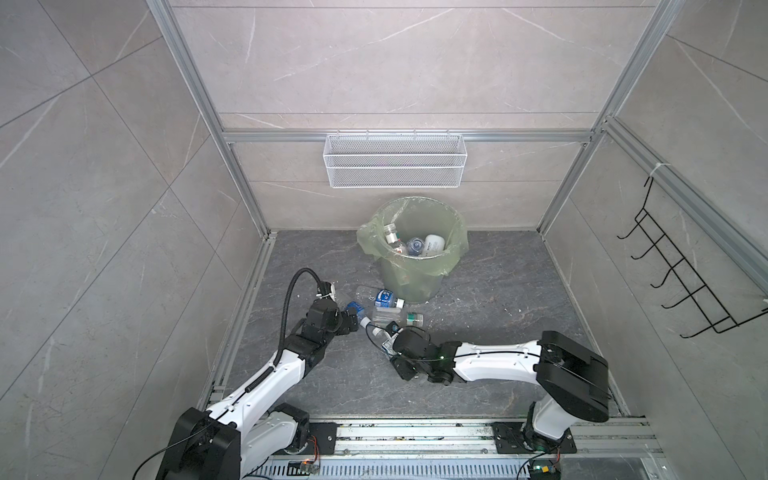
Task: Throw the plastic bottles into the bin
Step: 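Lift the text-labelled bottle with the right gripper and carry it over the bin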
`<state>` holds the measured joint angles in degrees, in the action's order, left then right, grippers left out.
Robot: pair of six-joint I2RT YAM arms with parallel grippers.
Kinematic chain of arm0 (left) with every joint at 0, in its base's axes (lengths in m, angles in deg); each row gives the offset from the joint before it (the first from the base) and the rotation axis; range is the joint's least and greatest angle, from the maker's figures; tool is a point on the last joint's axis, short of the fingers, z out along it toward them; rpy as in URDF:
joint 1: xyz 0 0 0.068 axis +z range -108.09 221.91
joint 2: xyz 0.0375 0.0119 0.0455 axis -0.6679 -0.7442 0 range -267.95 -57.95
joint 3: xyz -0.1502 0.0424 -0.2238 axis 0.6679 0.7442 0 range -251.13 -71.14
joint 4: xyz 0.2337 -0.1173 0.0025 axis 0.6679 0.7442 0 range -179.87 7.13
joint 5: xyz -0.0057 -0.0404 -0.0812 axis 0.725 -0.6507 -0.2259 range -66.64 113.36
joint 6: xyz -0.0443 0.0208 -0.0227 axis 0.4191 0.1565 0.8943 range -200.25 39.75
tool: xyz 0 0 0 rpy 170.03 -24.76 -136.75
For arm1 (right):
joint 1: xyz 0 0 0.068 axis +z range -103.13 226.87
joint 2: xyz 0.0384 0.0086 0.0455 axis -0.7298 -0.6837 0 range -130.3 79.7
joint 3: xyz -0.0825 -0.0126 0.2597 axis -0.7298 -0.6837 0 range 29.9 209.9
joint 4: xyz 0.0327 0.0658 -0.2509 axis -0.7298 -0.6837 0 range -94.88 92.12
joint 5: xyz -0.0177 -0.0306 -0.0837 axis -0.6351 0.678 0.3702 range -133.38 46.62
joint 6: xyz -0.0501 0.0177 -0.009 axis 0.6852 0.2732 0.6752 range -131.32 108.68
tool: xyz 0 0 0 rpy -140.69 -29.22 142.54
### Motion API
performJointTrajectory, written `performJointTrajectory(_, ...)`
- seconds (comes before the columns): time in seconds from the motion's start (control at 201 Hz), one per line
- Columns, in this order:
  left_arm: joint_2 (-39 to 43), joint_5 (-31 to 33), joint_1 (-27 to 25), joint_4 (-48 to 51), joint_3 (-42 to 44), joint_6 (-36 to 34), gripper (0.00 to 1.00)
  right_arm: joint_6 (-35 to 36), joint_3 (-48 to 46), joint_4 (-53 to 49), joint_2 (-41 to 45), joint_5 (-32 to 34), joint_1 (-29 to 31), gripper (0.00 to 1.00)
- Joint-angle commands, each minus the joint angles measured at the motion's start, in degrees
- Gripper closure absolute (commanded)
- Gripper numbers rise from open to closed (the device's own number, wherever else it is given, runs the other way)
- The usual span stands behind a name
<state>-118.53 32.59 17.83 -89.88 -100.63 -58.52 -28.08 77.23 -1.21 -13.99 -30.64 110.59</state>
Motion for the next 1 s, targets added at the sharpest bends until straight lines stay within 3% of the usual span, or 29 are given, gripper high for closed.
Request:
performJointTrajectory(0.0,1.48,-7.52,0.08,-7.49,1.15,-2.48,0.03,-1.64,-4.10,3.13,6.60,2.04,0.25,0.46)
performJointTrajectory(0.234,2.14,-14.39,-0.25,-12.21,2.77,-4.02,0.02,-4.97,-14.46,4.95,22.69,6.18,0.27,0.45)
performJointTrajectory(0.548,1.44,-19.79,-0.70,-15.78,3.48,-4.94,0.03,-7.83,-18.55,-3.97,43.31,14.01,0.26,0.46)
performJointTrajectory(0.752,0.46,-22.20,-0.95,-16.59,3.40,-5.62,0.02,-8.12,-15.10,-12.41,50.77,19.33,0.27,0.47)
performJointTrajectory(0.991,-0.22,-24.32,-1.81,-17.57,3.28,-6.42,0.02,-7.77,-8.89,-17.92,52.89,22.94,0.26,0.48)
